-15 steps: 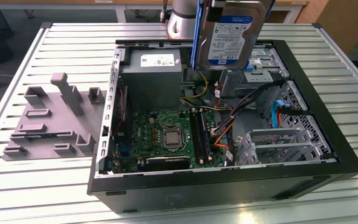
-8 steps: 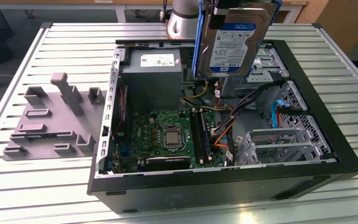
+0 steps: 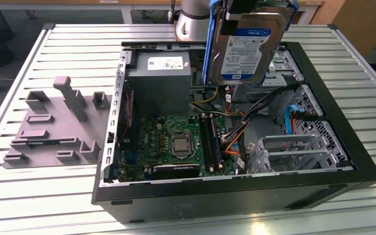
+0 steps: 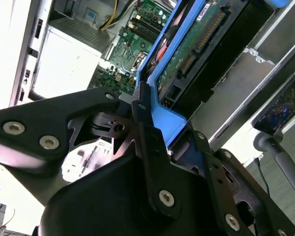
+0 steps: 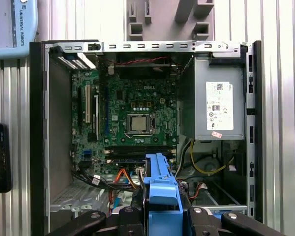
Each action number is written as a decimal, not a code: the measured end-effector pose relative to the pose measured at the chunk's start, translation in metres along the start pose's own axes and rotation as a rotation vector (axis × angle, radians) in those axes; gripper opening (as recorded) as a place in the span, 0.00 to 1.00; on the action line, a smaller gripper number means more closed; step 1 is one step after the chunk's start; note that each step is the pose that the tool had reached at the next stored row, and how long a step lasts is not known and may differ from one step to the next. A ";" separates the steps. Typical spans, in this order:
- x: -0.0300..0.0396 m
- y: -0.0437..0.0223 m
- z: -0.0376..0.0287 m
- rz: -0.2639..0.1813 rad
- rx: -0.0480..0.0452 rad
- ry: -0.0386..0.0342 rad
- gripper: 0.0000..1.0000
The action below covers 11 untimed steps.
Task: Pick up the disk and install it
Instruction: 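Pick up the disk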
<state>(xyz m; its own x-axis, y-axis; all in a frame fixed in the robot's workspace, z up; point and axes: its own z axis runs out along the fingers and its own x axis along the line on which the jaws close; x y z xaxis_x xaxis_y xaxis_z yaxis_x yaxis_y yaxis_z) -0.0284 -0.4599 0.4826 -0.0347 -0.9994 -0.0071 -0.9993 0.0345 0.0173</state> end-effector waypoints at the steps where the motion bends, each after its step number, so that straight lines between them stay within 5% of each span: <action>1: 0.0029 0.0000 0.0001 0.000 0.0001 -0.0013 0.36; 11: 0.0414 0.0005 0.0020 0.000 0.0011 -0.0028 0.36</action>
<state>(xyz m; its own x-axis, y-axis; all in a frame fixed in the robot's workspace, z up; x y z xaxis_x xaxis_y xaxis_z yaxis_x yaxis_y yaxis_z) -0.0303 -0.5013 0.4803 -0.0346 -0.9994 -0.0099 -0.9993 0.0345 0.0162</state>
